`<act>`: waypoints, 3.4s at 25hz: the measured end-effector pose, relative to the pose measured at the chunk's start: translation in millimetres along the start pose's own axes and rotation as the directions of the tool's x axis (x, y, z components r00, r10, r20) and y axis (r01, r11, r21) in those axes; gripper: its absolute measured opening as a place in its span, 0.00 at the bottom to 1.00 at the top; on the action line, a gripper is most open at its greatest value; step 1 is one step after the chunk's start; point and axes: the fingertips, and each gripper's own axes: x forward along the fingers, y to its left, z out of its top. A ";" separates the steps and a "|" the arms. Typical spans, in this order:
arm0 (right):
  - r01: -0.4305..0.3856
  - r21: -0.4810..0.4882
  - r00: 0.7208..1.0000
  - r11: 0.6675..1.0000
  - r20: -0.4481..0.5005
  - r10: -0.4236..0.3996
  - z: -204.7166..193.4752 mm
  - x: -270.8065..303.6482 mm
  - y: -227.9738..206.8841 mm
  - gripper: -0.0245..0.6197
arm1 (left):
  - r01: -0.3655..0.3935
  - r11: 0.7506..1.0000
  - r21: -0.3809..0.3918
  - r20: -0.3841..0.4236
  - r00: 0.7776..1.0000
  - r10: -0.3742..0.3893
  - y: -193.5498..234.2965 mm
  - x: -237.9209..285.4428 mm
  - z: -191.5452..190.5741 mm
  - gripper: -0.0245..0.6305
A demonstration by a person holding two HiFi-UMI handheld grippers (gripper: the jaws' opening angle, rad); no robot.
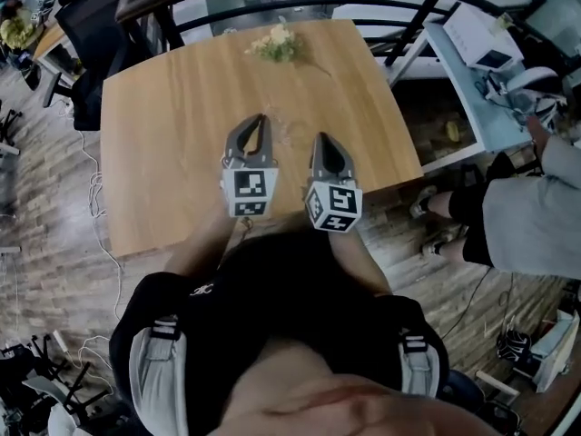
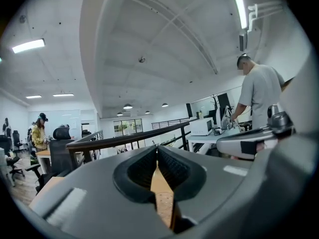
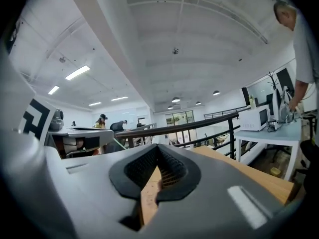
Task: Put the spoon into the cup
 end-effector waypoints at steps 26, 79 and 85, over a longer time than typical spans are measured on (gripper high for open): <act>-0.258 0.004 0.952 0.966 -0.168 0.255 -23.4 90.9 -32.9 0.04 | -0.198 0.978 -0.062 -0.177 0.967 0.185 5.5 56.3 -81.5 0.07; -0.149 0.041 0.932 0.988 -0.328 0.154 -74.9 71.3 -76.4 0.04 | 0.169 0.916 0.365 -0.442 0.897 0.010 -44.0 97.3 -224.9 0.07; -0.136 0.066 0.927 0.989 -0.343 0.150 -76.5 73.0 -83.5 0.04 | 0.210 0.915 0.345 -0.467 0.884 -0.027 -50.4 96.6 -231.4 0.08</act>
